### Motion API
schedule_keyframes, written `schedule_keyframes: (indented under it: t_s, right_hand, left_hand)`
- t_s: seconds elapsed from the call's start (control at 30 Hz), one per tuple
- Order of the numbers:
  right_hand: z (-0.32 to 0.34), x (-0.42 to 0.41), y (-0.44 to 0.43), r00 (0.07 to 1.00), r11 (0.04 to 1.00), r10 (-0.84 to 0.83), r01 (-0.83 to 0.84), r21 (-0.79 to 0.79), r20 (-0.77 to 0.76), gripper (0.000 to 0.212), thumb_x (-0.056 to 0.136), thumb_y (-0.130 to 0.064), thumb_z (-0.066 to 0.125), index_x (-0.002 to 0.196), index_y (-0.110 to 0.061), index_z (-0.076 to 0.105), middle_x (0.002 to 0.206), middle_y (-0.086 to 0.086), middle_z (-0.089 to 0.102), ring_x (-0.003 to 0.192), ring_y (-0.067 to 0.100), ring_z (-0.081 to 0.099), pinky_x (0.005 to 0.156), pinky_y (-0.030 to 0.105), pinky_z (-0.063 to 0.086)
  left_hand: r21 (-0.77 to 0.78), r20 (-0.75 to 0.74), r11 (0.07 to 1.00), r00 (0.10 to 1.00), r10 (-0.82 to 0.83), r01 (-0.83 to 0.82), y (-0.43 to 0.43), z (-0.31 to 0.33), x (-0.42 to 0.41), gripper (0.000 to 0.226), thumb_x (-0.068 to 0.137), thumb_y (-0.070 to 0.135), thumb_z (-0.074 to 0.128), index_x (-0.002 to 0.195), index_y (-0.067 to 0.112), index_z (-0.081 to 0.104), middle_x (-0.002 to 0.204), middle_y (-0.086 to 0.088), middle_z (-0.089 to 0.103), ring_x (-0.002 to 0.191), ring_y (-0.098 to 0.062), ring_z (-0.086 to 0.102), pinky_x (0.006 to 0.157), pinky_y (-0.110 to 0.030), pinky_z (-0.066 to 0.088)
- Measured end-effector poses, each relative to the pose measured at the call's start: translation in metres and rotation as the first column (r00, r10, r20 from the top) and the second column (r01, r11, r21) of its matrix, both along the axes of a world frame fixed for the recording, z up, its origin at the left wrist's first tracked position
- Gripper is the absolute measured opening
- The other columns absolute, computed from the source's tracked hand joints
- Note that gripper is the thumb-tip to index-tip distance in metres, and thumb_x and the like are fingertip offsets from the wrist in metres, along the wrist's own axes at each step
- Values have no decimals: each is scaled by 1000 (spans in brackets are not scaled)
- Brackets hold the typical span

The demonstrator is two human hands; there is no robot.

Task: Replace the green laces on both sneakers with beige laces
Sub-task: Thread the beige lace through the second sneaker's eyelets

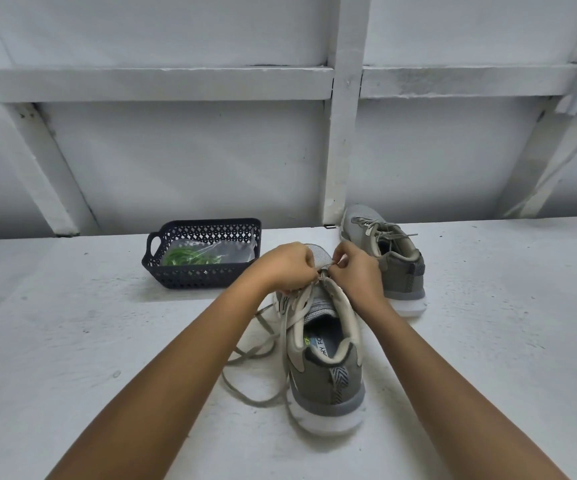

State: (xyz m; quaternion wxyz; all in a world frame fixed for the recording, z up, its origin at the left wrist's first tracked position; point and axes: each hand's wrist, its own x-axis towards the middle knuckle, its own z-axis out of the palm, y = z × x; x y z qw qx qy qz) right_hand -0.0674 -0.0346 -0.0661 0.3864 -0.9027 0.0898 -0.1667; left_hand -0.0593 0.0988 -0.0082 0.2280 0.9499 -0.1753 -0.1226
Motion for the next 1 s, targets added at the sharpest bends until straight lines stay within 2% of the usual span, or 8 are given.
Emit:
schedule_keyframes:
  t_s: [0.23,0.33,0.4,0.47,0.57,0.67,0.77,1.0]
  right_hand:
    - [-2,3,0,999,1000,-25,25,11,42,8,81,-5,56,80,-11,51,71,9,55,71,25,47,62,31,33]
    - [-5,5,1,998,1000,-9,8,13,55,10,82,-4,54,89,-10,58,64,4,49,68,25,46,62,32,34]
    - [-7,5,0,998,1000,13,-14,18,63,20,82,-2,52,94,-12,64,59,1,45,64,23,45,60,29,33]
    - [-7,3,-2,998,997,38,-42,71,52,21,82,-2,53,91,-14,67,55,-3,44,57,18,44,57,26,34]
    - [-4,-2,-5,997,980,78,-75,186,-11,15,83,-8,57,90,-18,66,57,-6,50,53,6,45,49,11,33]
    - [1,-7,-6,992,957,106,-84,278,-66,13,84,-10,56,90,-19,64,67,-1,59,49,7,46,45,15,35]
    - [1,-9,-6,992,950,96,-68,305,-80,16,84,-7,54,88,-15,67,72,2,62,47,9,45,39,14,35]
    - [4,-11,-2,995,958,31,-2,288,-97,18,86,-9,51,92,-13,68,76,-2,59,64,8,51,53,13,36]
  left_hand:
    - [-71,42,997,999,28,-25,2,-6,-3,21,89,16,54,68,19,53,64,5,52,58,-9,47,49,-21,35]
    - [-93,52,995,998,36,-31,3,-8,-4,17,89,18,55,72,18,54,66,7,51,59,-7,45,50,-21,33]
    - [-110,49,993,998,41,-35,4,-8,-4,13,89,19,56,77,16,56,67,7,52,59,-6,45,51,-22,33]
    - [-127,47,991,998,46,-40,4,-9,-5,13,89,20,57,77,16,57,67,6,52,59,-6,45,51,-23,34]
    - [-189,20,981,999,46,-41,6,-9,-7,17,88,19,58,71,18,57,65,5,54,57,-6,46,52,-22,35]
    - [-302,-75,953,997,-7,-16,13,0,-12,14,88,16,61,74,15,61,64,3,54,56,-9,46,51,-20,35]
    - [-439,-159,897,978,-134,51,28,11,-21,16,88,10,61,73,12,63,65,-1,53,60,-11,46,55,-22,37]
    - [-502,-216,856,942,-257,119,40,9,-38,18,90,5,59,74,13,64,55,12,56,53,1,46,56,-15,37]
